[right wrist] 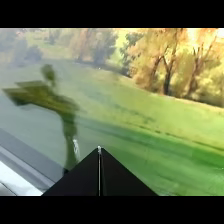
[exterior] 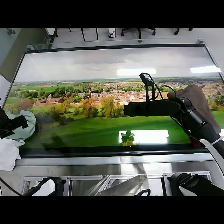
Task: Fold the shirts.
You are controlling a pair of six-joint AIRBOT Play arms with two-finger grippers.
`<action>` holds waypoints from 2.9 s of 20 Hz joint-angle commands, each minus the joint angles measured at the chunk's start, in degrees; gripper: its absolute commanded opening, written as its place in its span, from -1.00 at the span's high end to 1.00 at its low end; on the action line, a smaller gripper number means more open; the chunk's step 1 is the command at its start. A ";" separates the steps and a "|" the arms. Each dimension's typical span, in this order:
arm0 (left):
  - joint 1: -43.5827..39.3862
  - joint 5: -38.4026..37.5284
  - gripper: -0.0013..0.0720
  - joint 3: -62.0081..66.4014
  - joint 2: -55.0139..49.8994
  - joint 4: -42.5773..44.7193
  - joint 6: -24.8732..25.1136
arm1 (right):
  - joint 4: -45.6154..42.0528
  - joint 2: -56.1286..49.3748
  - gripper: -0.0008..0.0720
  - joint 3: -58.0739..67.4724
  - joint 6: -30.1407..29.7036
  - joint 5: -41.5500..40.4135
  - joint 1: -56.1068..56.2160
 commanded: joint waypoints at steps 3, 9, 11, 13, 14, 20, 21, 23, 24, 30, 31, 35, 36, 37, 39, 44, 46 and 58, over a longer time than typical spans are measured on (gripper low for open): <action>2.80 -7.91 -0.96 0.04 -10.36 3.06 0.09 | -0.02 -0.04 -0.47 0.04 0.09 0.09 0.04; 2.80 -13.75 0.13 3.80 -20.00 3.28 0.09 | -0.02 -0.02 -0.47 0.04 0.26 0.00 0.04; 2.47 -13.35 0.92 6.91 -22.14 5.01 0.13 | -0.02 -0.02 -0.47 0.04 0.26 -0.13 0.04; 2.23 -11.65 0.93 10.21 -23.39 5.99 0.04 | -0.02 -0.02 -0.47 0.04 0.26 -0.13 0.04; 2.03 -10.19 0.93 11.82 -23.45 5.86 0.07 | -0.02 -0.02 -0.46 0.04 0.26 -0.13 0.04; -11.72 -3.10 0.93 24.59 -14.75 2.19 4.48 | 0.61 0.74 -0.46 0.09 1.31 0.22 0.00; -15.80 -2.47 0.93 27.71 -12.24 -0.87 5.03 | 0.61 1.49 -0.46 0.11 1.49 0.61 -0.33; -23.89 -2.25 0.93 34.12 -7.85 -7.06 5.03 | 0.57 3.85 -0.40 0.55 2.89 1.20 -1.64; -27.91 -2.32 0.93 37.00 -6.21 -9.57 5.03 | 0.59 5.31 -0.40 1.07 2.91 1.14 -2.60; -48.52 -0.35 0.93 41.31 -4.44 -10.93 -0.50 | 0.39 15.96 -0.40 1.88 2.93 -3.80 -9.90; -50.56 -0.17 0.93 39.10 -5.05 -10.95 -1.29 | 0.37 16.79 -0.40 1.88 3.34 -6.01 -11.21; -57.09 -0.96 0.93 28.35 -9.16 -10.99 -4.35 | 0.20 16.81 -0.40 1.88 3.34 -14.03 -15.85; -58.18 -1.90 0.93 25.49 -10.43 -10.99 -4.83 | 0.11 16.39 -0.41 1.88 3.30 -14.93 -16.63; -58.95 -3.19 0.93 22.84 -11.54 -11.06 -5.27 | -0.09 15.89 -0.41 1.86 3.30 -15.47 -17.44; -59.87 -5.05 0.93 18.18 -13.97 -11.47 -6.56 | -0.70 14.38 -0.41 1.86 3.30 -16.26 -19.06; -55.19 -0.31 -0.97 20.11 -16.50 -17.03 -4.59 | -0.87 7.89 -0.41 1.88 2.97 -16.31 -26.99; -49.94 4.70 -0.97 25.18 -16.35 -16.98 -2.99 | -0.48 4.28 -0.41 1.88 1.51 -16.28 -31.26; -35.28 -6.05 -0.95 29.94 -29.70 -45.48 4.04 | 7.43 -24.98 -0.41 2.01 -3.80 -7.50 -32.48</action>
